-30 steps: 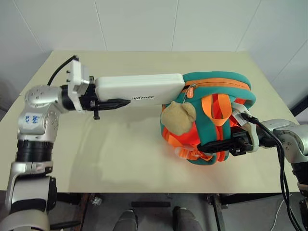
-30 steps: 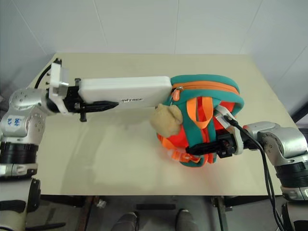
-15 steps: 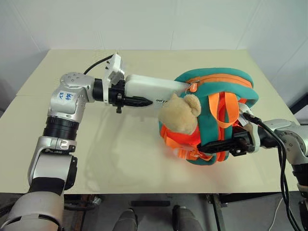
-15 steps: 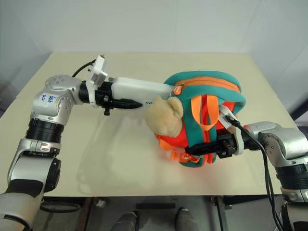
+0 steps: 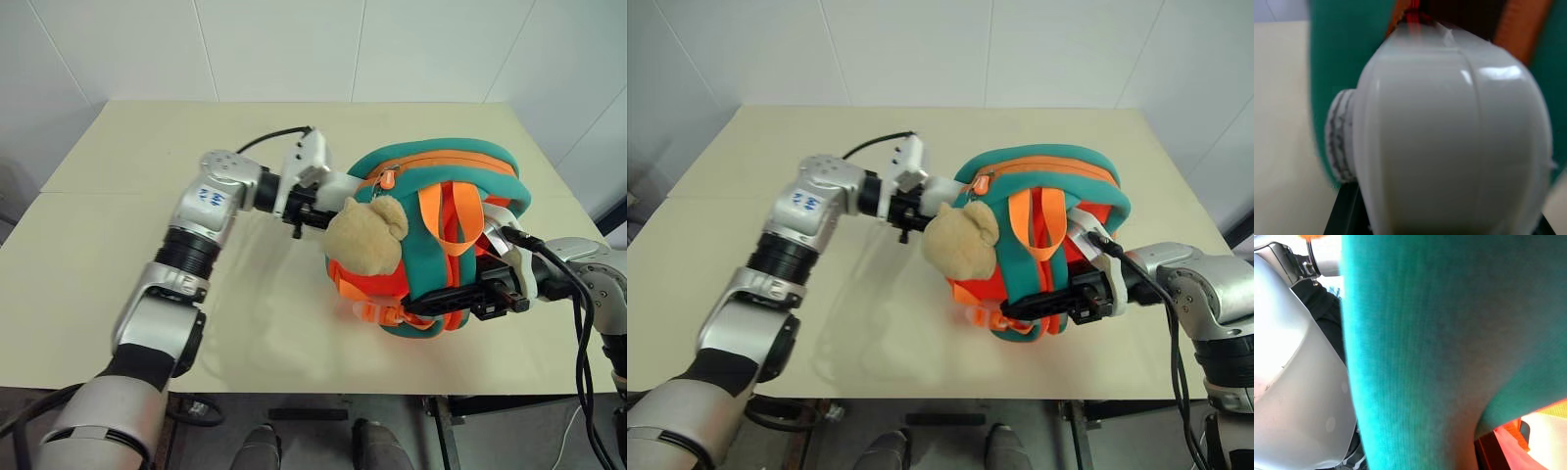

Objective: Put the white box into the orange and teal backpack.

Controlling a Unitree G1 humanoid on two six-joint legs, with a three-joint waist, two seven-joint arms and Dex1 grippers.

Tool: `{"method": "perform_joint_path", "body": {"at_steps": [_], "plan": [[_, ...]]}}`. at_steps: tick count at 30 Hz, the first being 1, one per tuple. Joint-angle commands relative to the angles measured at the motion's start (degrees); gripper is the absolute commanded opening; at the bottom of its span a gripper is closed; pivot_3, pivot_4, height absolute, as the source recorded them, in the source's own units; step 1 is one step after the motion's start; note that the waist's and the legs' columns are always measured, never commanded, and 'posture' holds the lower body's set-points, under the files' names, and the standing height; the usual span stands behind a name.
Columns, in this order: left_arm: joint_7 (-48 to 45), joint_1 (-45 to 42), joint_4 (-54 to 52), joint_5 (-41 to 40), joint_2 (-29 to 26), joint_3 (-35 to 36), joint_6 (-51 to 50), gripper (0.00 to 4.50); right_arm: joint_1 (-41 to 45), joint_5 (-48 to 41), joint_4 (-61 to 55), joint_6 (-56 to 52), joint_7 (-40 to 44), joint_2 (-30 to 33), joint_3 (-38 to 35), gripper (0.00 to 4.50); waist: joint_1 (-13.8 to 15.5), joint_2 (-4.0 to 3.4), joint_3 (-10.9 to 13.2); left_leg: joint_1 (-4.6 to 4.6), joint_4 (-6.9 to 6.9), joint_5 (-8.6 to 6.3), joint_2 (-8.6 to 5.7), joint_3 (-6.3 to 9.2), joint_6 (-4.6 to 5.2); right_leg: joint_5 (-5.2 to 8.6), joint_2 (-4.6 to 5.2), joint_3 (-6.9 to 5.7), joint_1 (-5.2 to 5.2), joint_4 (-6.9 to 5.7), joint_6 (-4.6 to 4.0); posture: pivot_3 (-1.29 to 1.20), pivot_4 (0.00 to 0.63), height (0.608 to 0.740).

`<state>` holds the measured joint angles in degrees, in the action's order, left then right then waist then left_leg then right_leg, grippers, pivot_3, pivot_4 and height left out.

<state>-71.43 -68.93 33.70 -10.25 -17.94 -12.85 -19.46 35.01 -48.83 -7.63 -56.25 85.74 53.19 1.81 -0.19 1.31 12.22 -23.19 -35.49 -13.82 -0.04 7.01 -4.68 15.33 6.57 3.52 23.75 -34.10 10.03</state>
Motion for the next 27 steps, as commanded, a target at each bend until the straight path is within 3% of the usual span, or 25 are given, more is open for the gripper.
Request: {"method": "perform_joint_path", "body": {"at_steps": [1,4,6,10,15,21,27], "plan": [[1.59,-1.62,-1.78,-0.67,2.97,-0.1,-4.84,1.46,-0.26,-1.41,-2.36,0.25,-0.34,-0.8,-0.87,0.0,-0.15,0.0,0.0,0.0,0.0,0.0,0.0,-0.01,0.0,0.0,0.0,0.0,0.01,0.0,0.0,0.0,0.15,0.74],[4.4,-1.34,-2.56,-1.63,5.5,1.71,-6.89,1.46,-0.85,-1.43,-2.64,0.53,-0.81,-1.19,-1.04,0.0,-0.16,0.0,0.0,0.01,0.0,-0.01,0.0,-0.01,0.01,0.0,0.0,0.0,0.01,-0.03,0.0,0.0,0.15,0.74],[6.55,-1.27,-2.45,-1.14,6.28,2.47,-7.02,2.17,-1.27,-1.09,-2.5,0.97,-0.85,-1.47,-0.94,0.0,-0.09,0.0,0.0,0.01,-0.04,-0.01,0.0,-0.01,0.01,0.0,0.0,0.0,0.01,-0.05,0.01,0.0,0.15,0.74],[8.14,-1.47,-2.86,-2.18,5.05,5.48,-6.71,3.15,-1.32,-0.5,-1.89,1.88,-1.02,-1.93,-0.65,0.0,-0.16,0.0,0.0,0.01,-0.1,0.0,0.0,-0.01,0.01,0.0,0.0,0.0,0.01,-0.11,0.0,0.0,0.15,0.74],[1.36,0.06,-4.06,-3.97,-3.45,7.81,-4.54,4.48,-1.4,0.54,-0.65,3.15,-0.89,-2.12,-0.31,0.0,-1.02,-0.01,0.0,0.02,-0.11,0.01,0.01,-0.01,-0.01,0.0,0.0,0.01,0.04,-0.21,0.0,0.0,0.15,0.74],[-7.2,3.47,-7.88,-7.46,-13.26,11.05,-0.65,4.48,-1.25,2.48,1.58,4.74,-0.4,-2.08,0.57,0.0,-1.39,-0.01,0.0,0.05,-0.11,0.01,0.01,0.0,-0.01,0.02,0.0,0.01,0.05,-0.29,-0.03,0.0,0.15,0.74],[-9.79,10.53,-24.31,-15.98,-18.7,14.38,-10.04,4.48,0.08,4.6,4.68,6.11,0.36,-2.53,1.67,0.0,-1.3,-0.01,0.0,0.03,-0.14,0.01,0.01,0.03,-0.01,0.02,0.01,0.01,0.02,-0.39,-0.03,0.0,0.15,0.74]]}}
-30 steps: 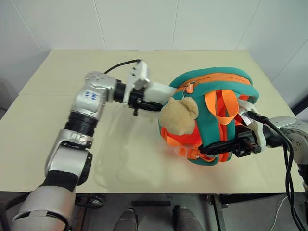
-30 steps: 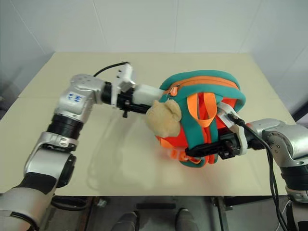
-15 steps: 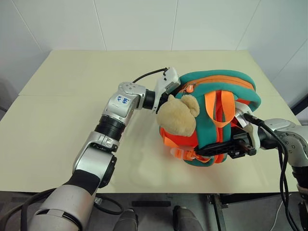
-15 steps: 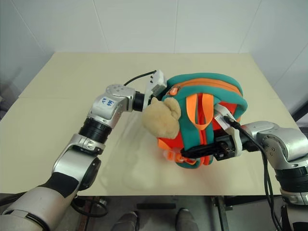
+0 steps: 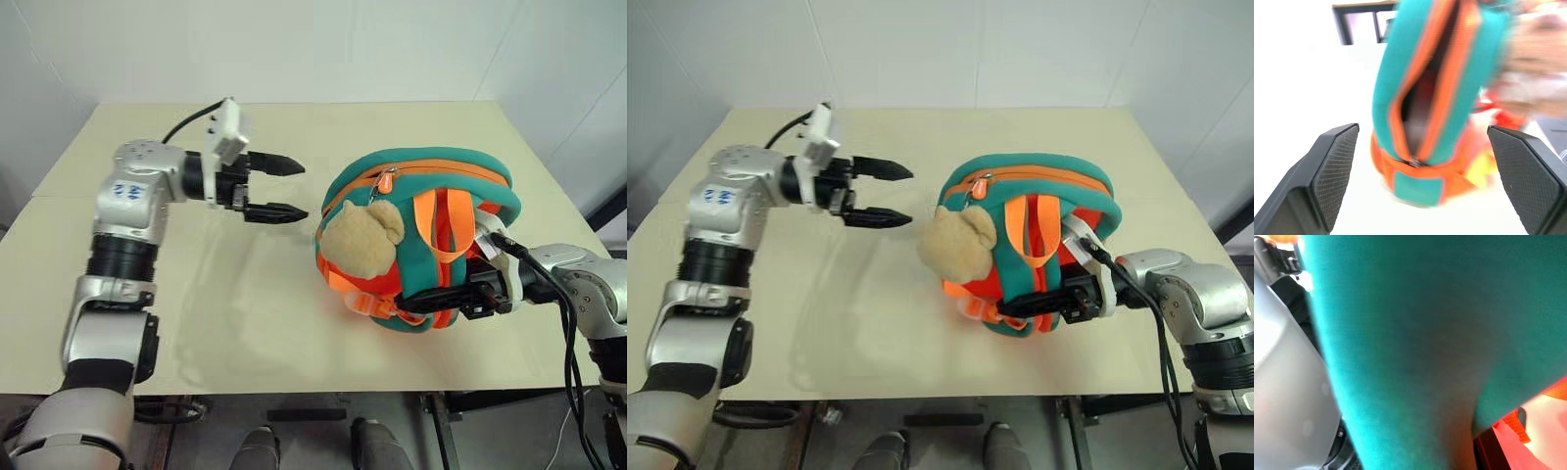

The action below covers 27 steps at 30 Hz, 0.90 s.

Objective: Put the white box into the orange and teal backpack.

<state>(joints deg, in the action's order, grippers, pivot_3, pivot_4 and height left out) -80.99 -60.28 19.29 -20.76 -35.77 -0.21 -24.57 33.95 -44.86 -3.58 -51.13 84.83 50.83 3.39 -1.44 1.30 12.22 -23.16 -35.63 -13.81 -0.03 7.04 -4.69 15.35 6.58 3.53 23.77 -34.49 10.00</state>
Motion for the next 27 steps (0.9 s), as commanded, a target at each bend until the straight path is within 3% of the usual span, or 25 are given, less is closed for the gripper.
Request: {"method": "perform_joint_path", "body": {"at_steps": [1,9,20,23,27], "plan": [[0.27,2.95,-12.31,-6.66,-1.13,1.97,-6.46,4.48,1.36,0.9,1.02,1.16,1.45,-0.25,0.27,0.0,-0.01,0.0,0.0,-0.01,0.0,0.0,0.0,0.01,0.0,0.0,0.0,0.0,0.0,-0.11,0.0,0.0,0.15,0.74],[8.04,12.18,-29.54,-12.17,1.28,0.4,-13.0,4.48,4.11,3.06,3.92,2.3,2.21,-1.89,2.25,0.0,-0.22,0.0,0.0,0.06,-0.19,0.0,0.0,0.02,0.0,0.02,-0.01,0.01,-0.01,-0.14,-0.02,0.0,0.15,0.74],[19.72,12.42,-27.43,-6.2,11.42,-6.38,-8.09,4.48,5.03,3.98,4.71,3.11,2.0,-3.18,2.36,0.0,-0.07,0.0,0.0,0.12,-0.45,0.01,0.0,0.01,0.0,-0.05,-0.02,0.02,-0.13,-0.21,-0.05,0.0,0.15,0.74],[23.6,11.48,-25.76,-4.23,13.1,-6.23,-7.47,3.93,4.46,3.79,4.12,3.02,1.56,-3.27,1.8,0.0,-0.08,0.0,0.0,0.11,-0.44,0.01,-0.01,0.01,0.0,-0.05,-0.01,0.02,-0.13,-0.18,-0.05,0.0,0.15,0.74],[23.37,11.31,-26.45,-2.57,11.47,-7.36,-6.49,2.8,3.88,3.55,3.55,2.97,0.98,-3.4,1.27,0.0,-0.11,0.0,0.0,0.11,-0.42,0.01,-0.01,0.01,0.0,-0.04,-0.02,0.02,-0.13,-0.18,-0.05,0.0,0.15,0.74]]}}
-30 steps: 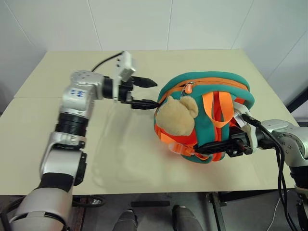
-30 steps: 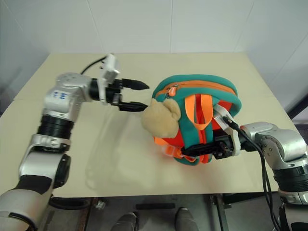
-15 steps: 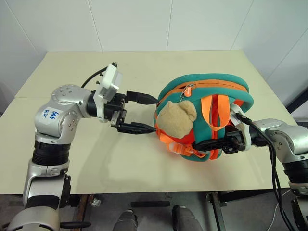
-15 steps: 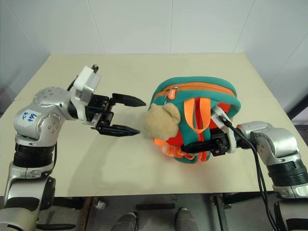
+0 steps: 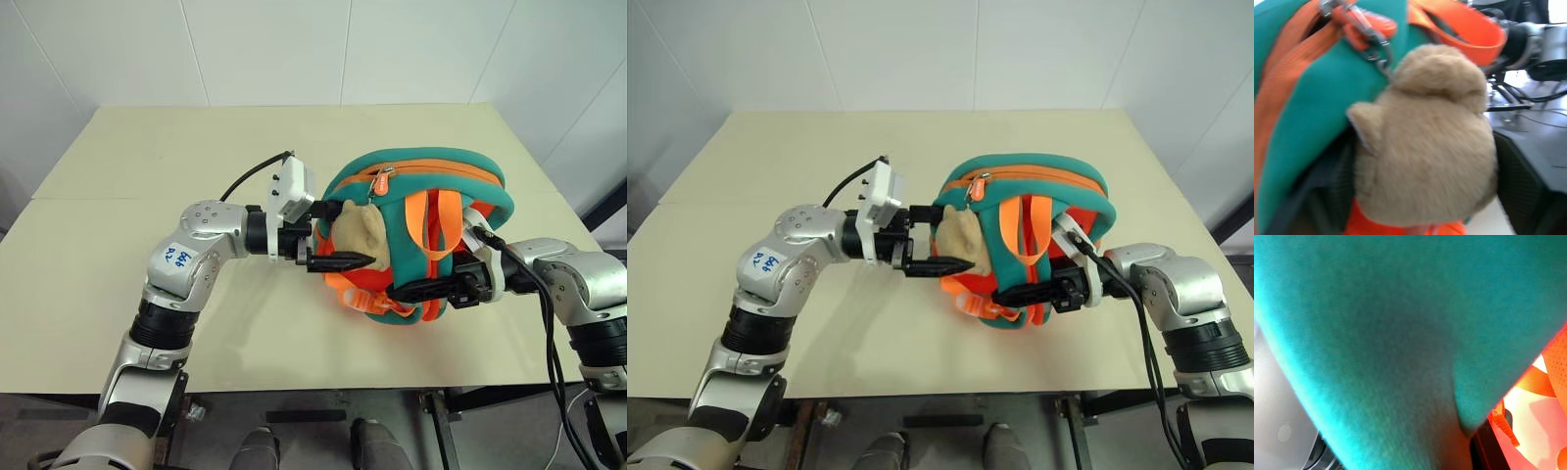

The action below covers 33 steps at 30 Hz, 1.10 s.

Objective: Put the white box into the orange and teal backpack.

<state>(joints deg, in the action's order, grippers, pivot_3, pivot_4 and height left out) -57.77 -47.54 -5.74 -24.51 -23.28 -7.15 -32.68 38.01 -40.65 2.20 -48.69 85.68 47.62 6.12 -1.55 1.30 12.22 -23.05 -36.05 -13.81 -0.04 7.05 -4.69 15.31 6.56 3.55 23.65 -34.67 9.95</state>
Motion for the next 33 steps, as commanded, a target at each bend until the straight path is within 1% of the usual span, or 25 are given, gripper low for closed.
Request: {"method": "perform_joint_path", "body": {"at_steps": [1,3,4,7,11,14,15,17,21,25,28,33], "plan": [[0.22,-1.52,-1.64,1.13,-1.44,-0.3,1.5,2.55,-0.26,-0.69,-2.29,0.52,0.02,-0.23,-1.55,0.0,0.02,0.0,0.0,0.0,0.0,0.0,0.0,0.0,0.0,0.0,0.0,0.0,0.0,0.0,0.0,0.0,0.15,0.74],[-1.05,-1.83,-1.97,0.6,-3.43,0.32,1.24,2.11,-0.44,-0.76,-2.42,0.52,-0.37,-0.35,-1.87,0.0,-0.01,0.0,0.0,0.0,-0.01,0.0,-0.01,0.0,0.0,0.0,0.0,0.0,0.0,0.0,0.0,0.0,0.15,0.74],[-2.65,-2.03,-1.93,0.42,-5.13,0.46,1.41,1.98,-0.53,-0.79,-2.47,0.53,-0.54,-0.37,-2.03,0.0,-0.06,0.0,0.0,0.0,-0.01,0.0,-0.01,0.0,0.0,0.0,0.0,0.0,0.0,0.0,0.0,0.0,0.15,0.74],[-6.0,-3.78,1.16,1.23,-9.52,1.29,3.71,1.98,-0.82,-0.85,-2.54,0.49,-0.8,-0.28,-2.45,0.0,-0.1,0.0,0.0,0.02,0.02,0.0,0.0,0.0,0.0,0.0,-0.01,0.0,0.01,-0.02,-0.01,0.0,0.15,0.74],[-10.7,-9.5,11.62,2.63,-15.15,3.34,8.82,1.98,-1.41,-1.11,-2.89,0.31,-1.18,-0.07,-2.89,0.0,-0.06,0.0,0.0,0.01,0.0,0.0,0.0,-0.02,0.0,0.0,-0.01,0.0,0.0,0.01,-0.01,0.0,0.15,0.74],[-15.38,-14.61,22.97,5.26,-19.72,3.07,13.81,1.98,-2.18,-1.42,-3.6,-0.17,-1.42,0.13,-3.26,0.0,-0.12,0.0,0.0,0.01,0.02,0.0,0.0,-0.02,0.0,0.0,-0.01,-0.01,0.01,0.03,-0.01,0.0,0.15,0.74],[-17.65,-15.8,27.63,7.62,-21.64,1.64,16.91,1.98,-2.45,-1.5,-3.86,-0.32,-1.43,0.24,-3.41,0.0,-0.22,-0.01,0.0,0.01,0.04,0.0,0.0,-0.02,0.0,0.0,-0.01,0.0,0.01,0.03,-0.01,0.0,0.15,0.74],[-20.62,-17.31,33.78,10.66,-23.5,-0.33,21.13,1.98,-2.77,-1.62,-4.22,-0.56,-1.48,0.35,-3.62,0.0,-0.32,-0.03,-0.01,0.02,0.12,-0.01,0.0,-0.03,0.01,0.01,-0.01,0.0,0.04,0.05,0.0,0.0,0.15,0.74],[-22.23,-19.71,46.29,13.55,-22.23,-0.89,25.85,1.98,-4.07,-2.32,-5.37,-0.9,-2.48,0.27,-4.25,0.0,-0.1,-0.02,-0.01,0.0,0.2,-0.01,0.0,-0.02,0.02,0.06,-0.01,-0.01,0.06,0.05,0.01,0.0,0.15,0.74],[-22.83,-17.3,51.48,16.05,-18.94,-2.65,30.62,1.98,-5.36,-3.22,-6.85,-1.38,-3.65,0.19,-4.92,0.0,-0.04,-0.02,-0.01,-0.05,0.19,-0.03,0.0,-0.02,0.04,0.06,0.0,-0.01,0.06,0.05,0.02,0.0,0.15,0.74],[-20.19,-15.22,54.98,17.85,-13.62,-3.47,34.89,1.98,-6.06,-3.76,-7.61,-1.77,-4.52,0.06,-5.47,0.0,0.0,-0.02,-0.01,-0.04,0.15,-0.03,0.0,-0.01,0.05,0.06,0.0,0.0,0.06,0.02,0.03,0.0,0.15,0.74],[-15.18,-14.42,60.05,21.28,-5.61,-4.39,39.65,1.98,-6.85,-4.71,-8.96,-2.46,-6.0,-0.5,-6.06,0.0,0.04,0.0,0.0,-0.05,0.0,-0.03,-0.01,0.01,0.05,0.05,0.0,0.0,0.05,-0.1,0.04,0.0,0.15,0.74]]}}
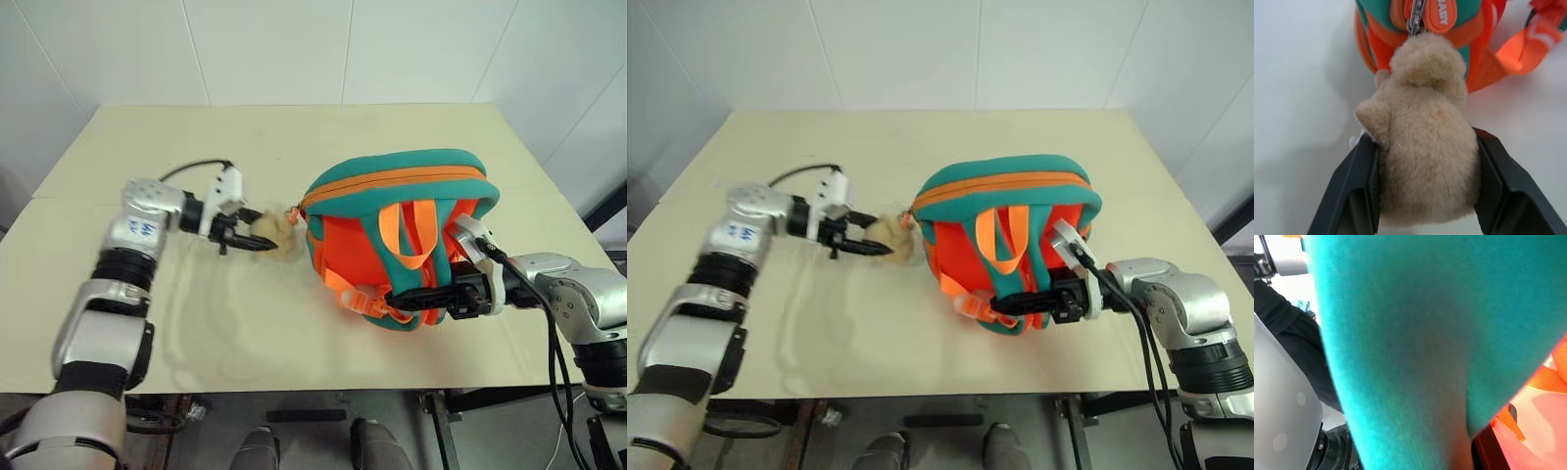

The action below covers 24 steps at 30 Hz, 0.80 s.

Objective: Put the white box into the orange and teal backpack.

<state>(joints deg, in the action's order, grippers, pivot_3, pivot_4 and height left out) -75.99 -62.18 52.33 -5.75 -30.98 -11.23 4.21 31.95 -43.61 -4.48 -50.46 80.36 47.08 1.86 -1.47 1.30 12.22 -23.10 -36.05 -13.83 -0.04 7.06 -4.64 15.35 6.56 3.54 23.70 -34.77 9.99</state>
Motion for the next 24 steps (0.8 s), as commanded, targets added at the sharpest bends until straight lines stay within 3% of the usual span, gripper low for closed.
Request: {"method": "perform_joint_path", "body": {"at_steps": [1,7,11,15,20,24], "plan": [[3.47,0.43,2.31,2.87,3.01,-0.31,2.97,1.98,-0.94,-1.98,-2.59,-0.82,-0.94,0.02,-1.9,0.0,-0.07,0.0,0.0,-0.01,-0.01,0.0,0.0,-0.01,0.0,-0.01,0.0,0.0,0.0,0.0,0.0,0.0,0.15,0.74],[6.64,4.39,2.06,3.27,7.08,0.62,1.05,1.98,-1.77,-2.79,-3.19,-1.06,-2.47,-0.34,-2.67,0.0,0.07,-0.02,-0.01,0.02,0.0,0.0,-0.02,0.0,0.0,0.0,0.02,0.0,-0.02,-0.02,0.0,0.0,0.15,0.74],[13.93,5.24,4.9,4.43,6.95,3.06,4.12,1.98,-1.06,-2.92,-2.6,-0.98,-5.44,-2.32,-3.52,0.0,0.69,0.0,-0.02,0.06,-0.05,0.01,-0.04,0.04,0.0,-0.02,0.02,0.0,-0.08,-0.03,0.02,0.0,0.15,0.74],[13.55,5.5,2.07,1.71,5.35,6.24,3.26,1.98,-1.1,-0.98,-2.78,1.82,-9.57,-3.88,-5.16,0.0,0.73,0.0,-0.02,0.13,-0.05,0.07,-0.03,0.01,0.03,-0.16,0.01,0.0,-0.11,-0.02,-0.04,0.0,0.15,0.74],[6.83,13.41,-15.66,-2.46,-1.63,8.44,-3.19,3.44,-4.2,-1.31,-9.89,6.24,-14.15,-4.16,-10.07,1.53,-0.33,0.0,-0.02,0.13,0.12,0.11,0.0,0.01,0.03,-0.19,0.0,0.0,-0.03,-0.04,-0.08,0.0,0.15,0.74],[7.68,22.37,-30.47,-6.01,-6.17,11.93,-9.4,4.5,-10.36,5.52,-16.19,15.28,-15.71,-1.84,-12.0,2.84,-0.13,-0.01,-0.03,0.14,0.33,0.11,0.01,0.02,0.03,-0.1,0.01,0.0,0.02,-0.01,-0.11,0.0,0.15,0.74]]}}
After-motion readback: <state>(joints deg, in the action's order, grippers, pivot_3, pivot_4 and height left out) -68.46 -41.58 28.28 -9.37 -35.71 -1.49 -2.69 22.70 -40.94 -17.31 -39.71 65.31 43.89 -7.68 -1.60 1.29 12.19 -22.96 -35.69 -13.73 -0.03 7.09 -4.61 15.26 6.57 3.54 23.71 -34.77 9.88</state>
